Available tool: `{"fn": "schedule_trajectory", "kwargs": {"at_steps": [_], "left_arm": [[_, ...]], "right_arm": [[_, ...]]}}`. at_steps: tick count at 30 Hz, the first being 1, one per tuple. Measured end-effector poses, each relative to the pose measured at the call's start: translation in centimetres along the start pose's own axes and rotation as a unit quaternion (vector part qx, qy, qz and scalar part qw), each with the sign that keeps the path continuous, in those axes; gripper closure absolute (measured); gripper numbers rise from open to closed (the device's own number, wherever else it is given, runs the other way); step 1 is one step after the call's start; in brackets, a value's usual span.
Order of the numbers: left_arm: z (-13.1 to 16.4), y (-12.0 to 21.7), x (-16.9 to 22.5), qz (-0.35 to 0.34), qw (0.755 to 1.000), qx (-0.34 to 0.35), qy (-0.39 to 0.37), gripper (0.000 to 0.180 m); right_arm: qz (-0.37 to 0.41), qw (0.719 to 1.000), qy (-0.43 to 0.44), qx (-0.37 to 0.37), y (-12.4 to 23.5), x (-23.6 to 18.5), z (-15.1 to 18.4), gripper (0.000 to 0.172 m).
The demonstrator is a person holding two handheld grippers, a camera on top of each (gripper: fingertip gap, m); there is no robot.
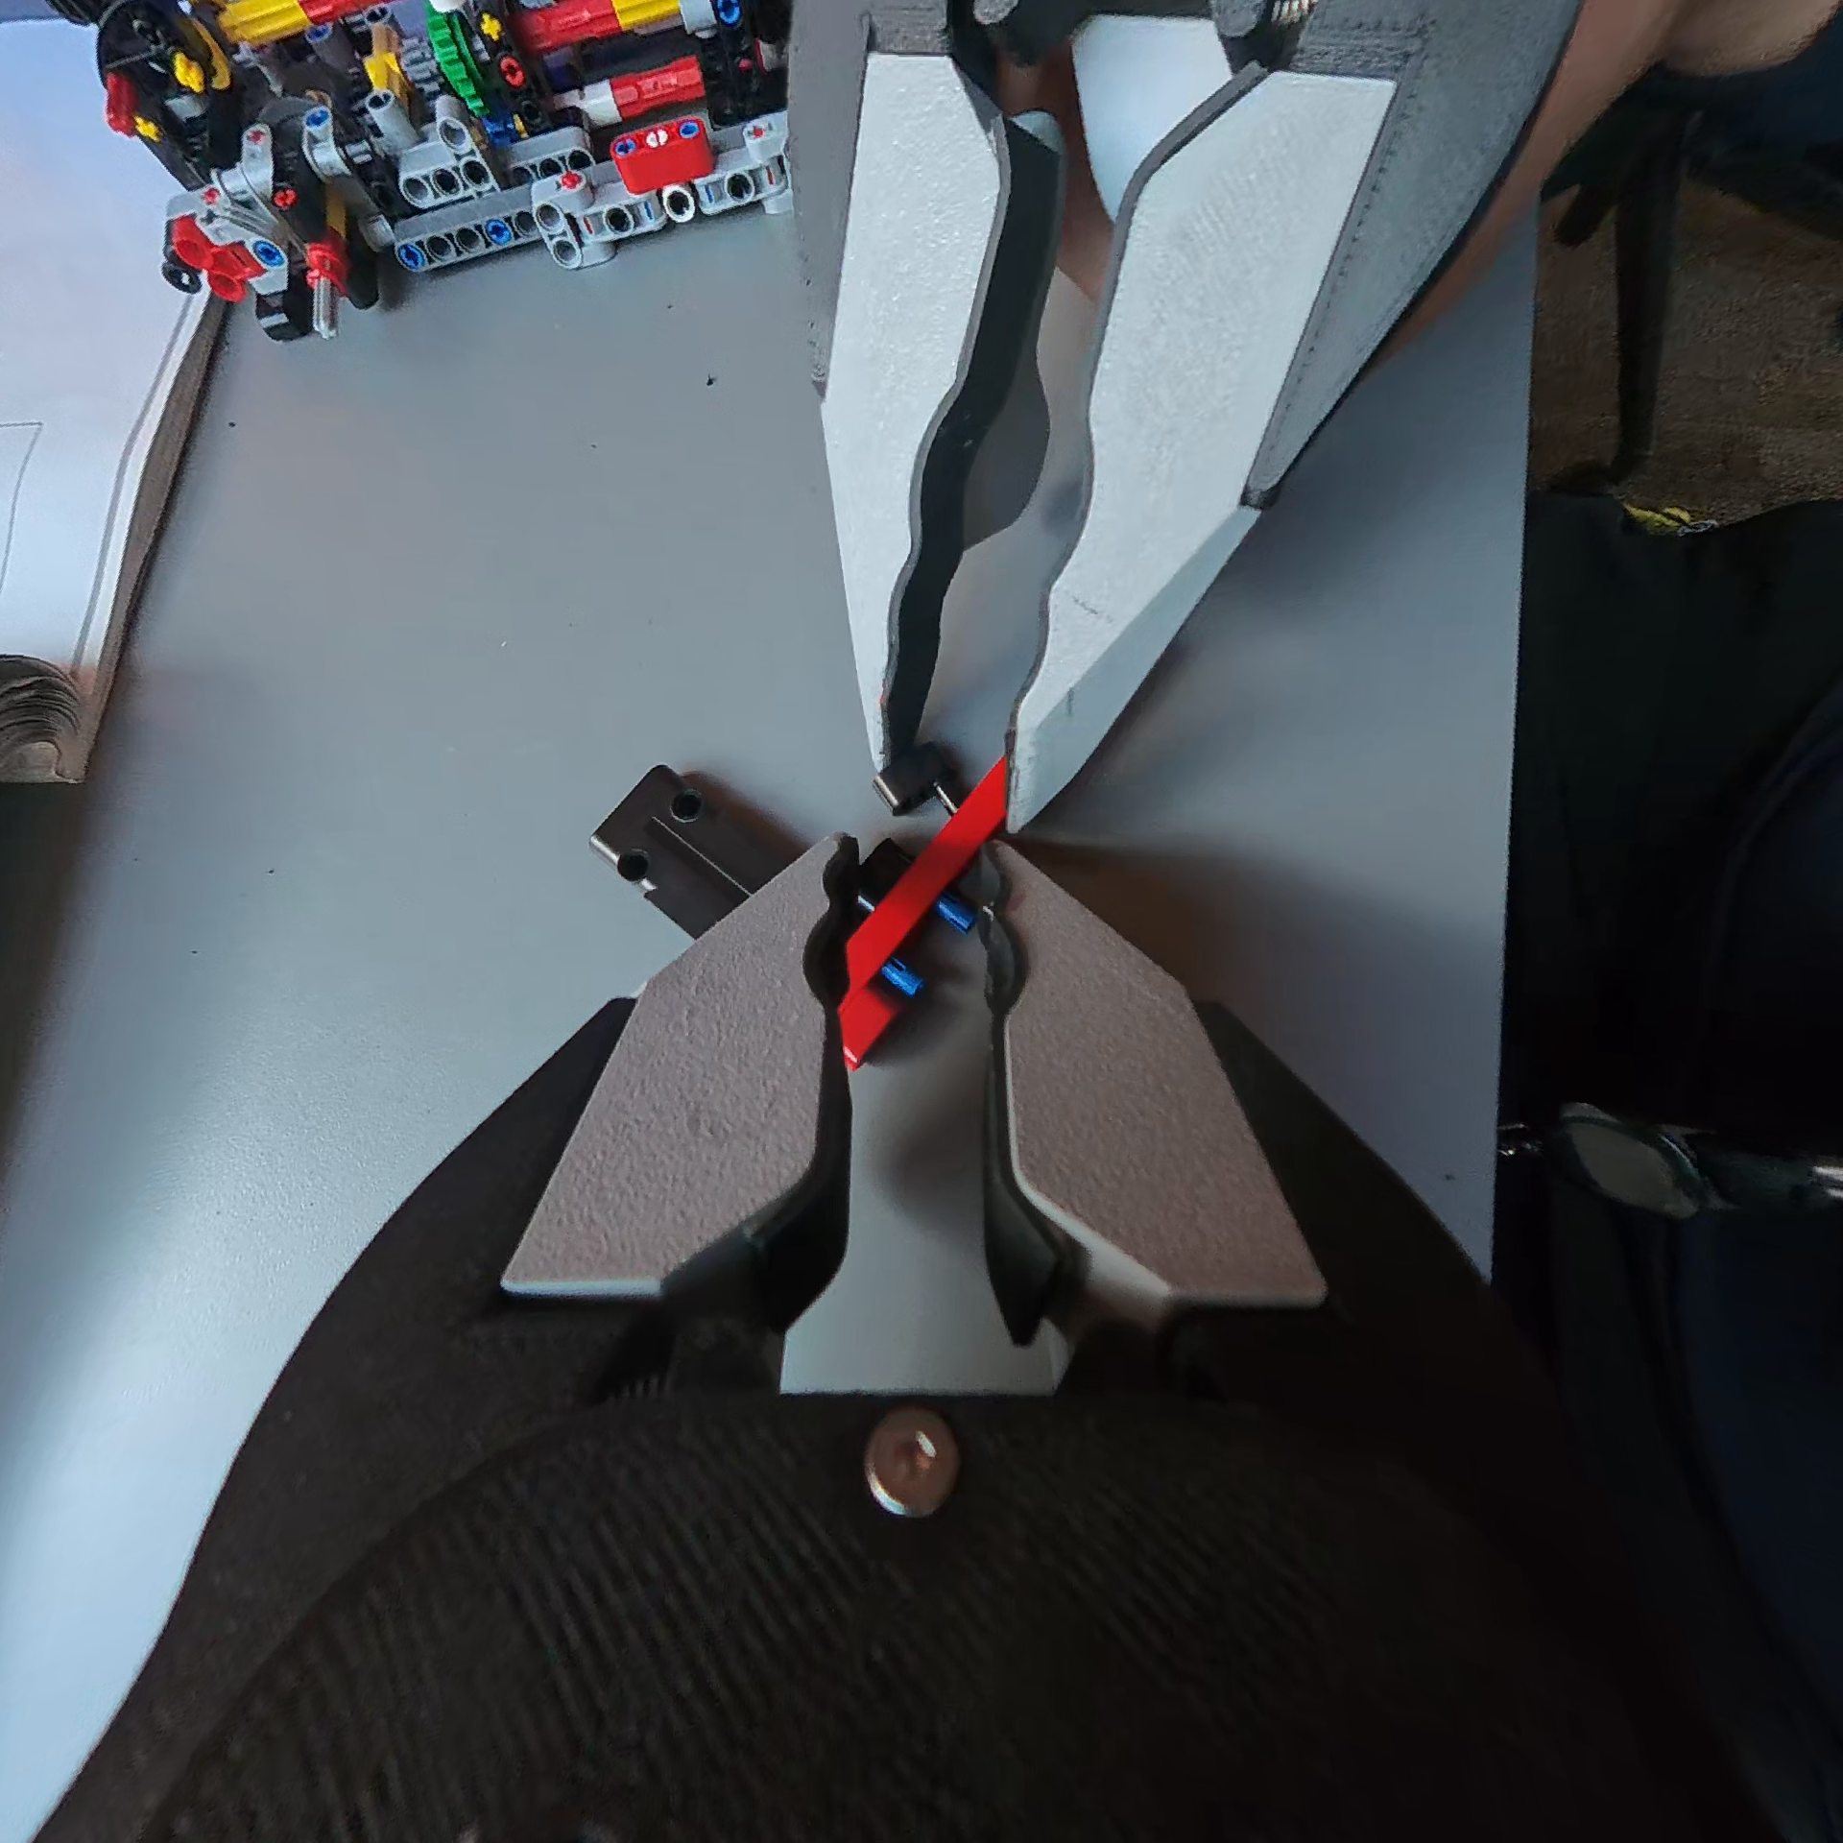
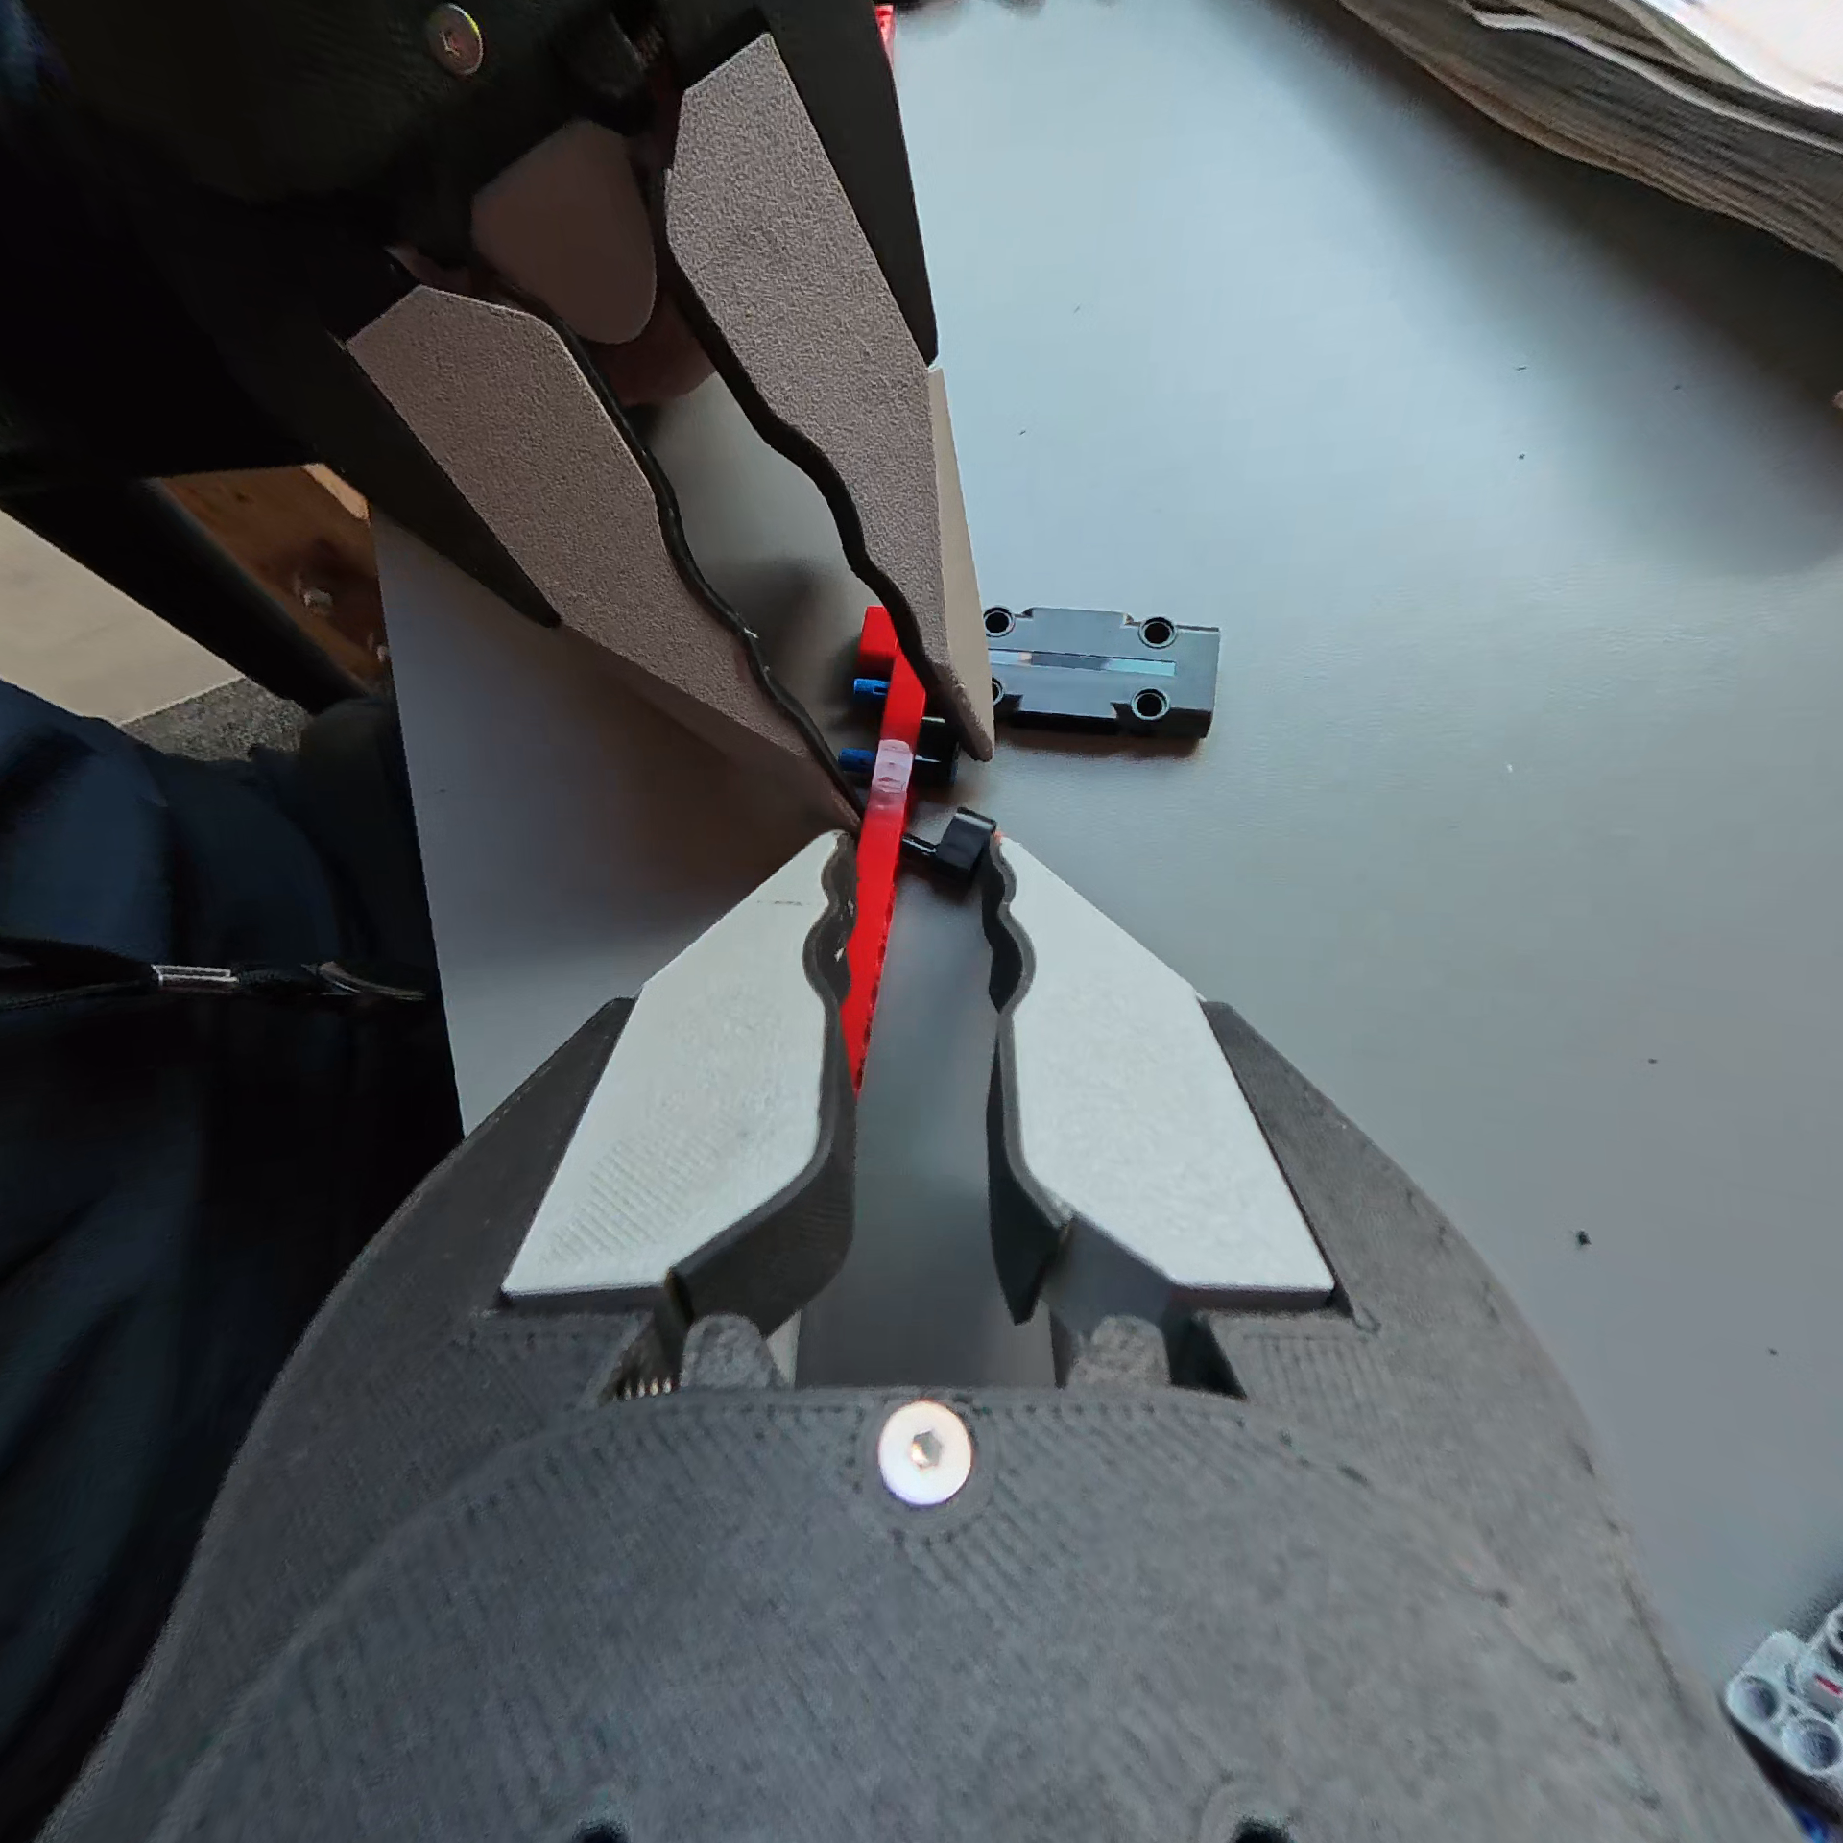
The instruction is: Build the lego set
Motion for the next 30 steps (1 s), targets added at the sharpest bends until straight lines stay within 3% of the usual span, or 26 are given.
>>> {"fn": "schedule_trajectory", "kwargs": {"at_steps": [1, 12, 18, 30], "left_arm": [[0.0, 0.0, 0.0, 0.001, 1.0, 0.0, 0.001, 0.159], [0.1, 0.2, -0.1, 0.02, 1.0, 0.003, 0.018, 0.16], [0.6, 0.4, -0.1, 0.04, 0.999, -0.003, 0.025, 0.165], [0.7, 0.6, -0.1, 0.058, 0.998, -0.004, 0.019, 0.165]], "right_arm": [[0.003, 1.0, -0.001, 0.002, 0.0, 0.0, 0.0, 0.149], [0.042, 0.998, 0.049, -0.005, 0.0, -0.3, 0.2, 0.149], [0.05, 0.996, 0.069, -0.008, -0.1, -0.2, 0.2, 0.164], [0.002, 0.999, -0.037, 0.011, 0.9, 0.8, -0.9, 0.157]]}}
Point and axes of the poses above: each gripper's, where its closed fingertips meet, y back along the fingers, z out of its underside, x = y × z across the jaws, the point moved 3 cm from there along y, back along the fingers, and after that the axes turned 2 degrees about -z, right-handed, at the moved point
